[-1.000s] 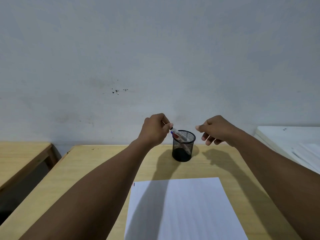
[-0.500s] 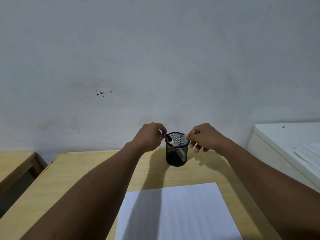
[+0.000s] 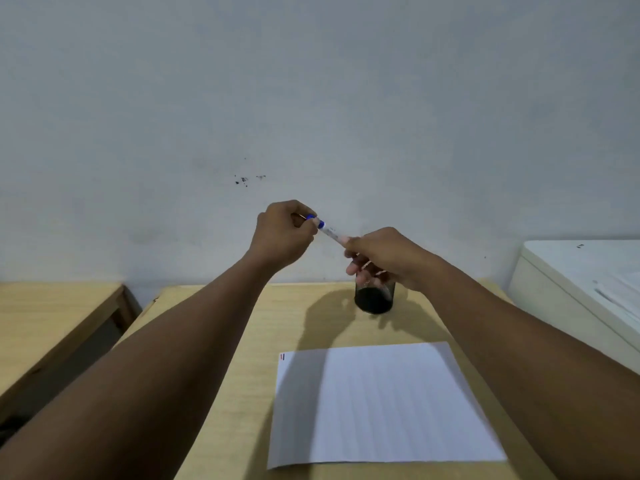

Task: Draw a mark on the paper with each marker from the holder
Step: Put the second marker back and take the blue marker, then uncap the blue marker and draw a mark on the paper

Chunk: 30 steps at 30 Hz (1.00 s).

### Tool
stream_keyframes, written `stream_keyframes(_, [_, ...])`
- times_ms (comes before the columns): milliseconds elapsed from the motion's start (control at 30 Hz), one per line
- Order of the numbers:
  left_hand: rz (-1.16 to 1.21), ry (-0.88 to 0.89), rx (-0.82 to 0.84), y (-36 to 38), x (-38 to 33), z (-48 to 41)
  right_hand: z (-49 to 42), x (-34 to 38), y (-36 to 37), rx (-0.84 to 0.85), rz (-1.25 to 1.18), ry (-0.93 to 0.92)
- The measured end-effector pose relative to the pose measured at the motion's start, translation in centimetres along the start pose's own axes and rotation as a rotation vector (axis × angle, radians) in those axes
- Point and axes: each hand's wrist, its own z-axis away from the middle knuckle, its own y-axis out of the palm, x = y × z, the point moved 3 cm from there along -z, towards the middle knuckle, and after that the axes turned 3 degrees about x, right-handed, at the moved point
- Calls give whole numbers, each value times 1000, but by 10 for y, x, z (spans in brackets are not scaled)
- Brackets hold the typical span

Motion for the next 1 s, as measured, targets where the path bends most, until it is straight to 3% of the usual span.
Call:
stream_keyframes(133, [294, -147, 68, -35, 23, 34, 7, 1, 65, 141, -254, 67])
stream_keyframes(333, [516, -376, 196, -56, 71, 84, 8, -21, 132, 69, -668, 97])
stream_keyframes(500, [552, -453, 318, -51, 99, 105, 7, -43, 151, 64, -712, 78])
stream_keyframes(633, [616, -516, 250, -61, 126, 113, 3, -50, 136, 85, -686, 5])
stream_keyframes(700, [494, -511, 247, -67, 141, 117, 3, -56, 123, 52, -554, -7])
stream_keyframes(867, [-173, -348, 393, -41, 148, 124, 2, -77, 130, -62, -343, -26])
stream_keyframes(1000, [-257, -310, 423, -19, 148, 123, 1, -97, 150, -113, -296, -47])
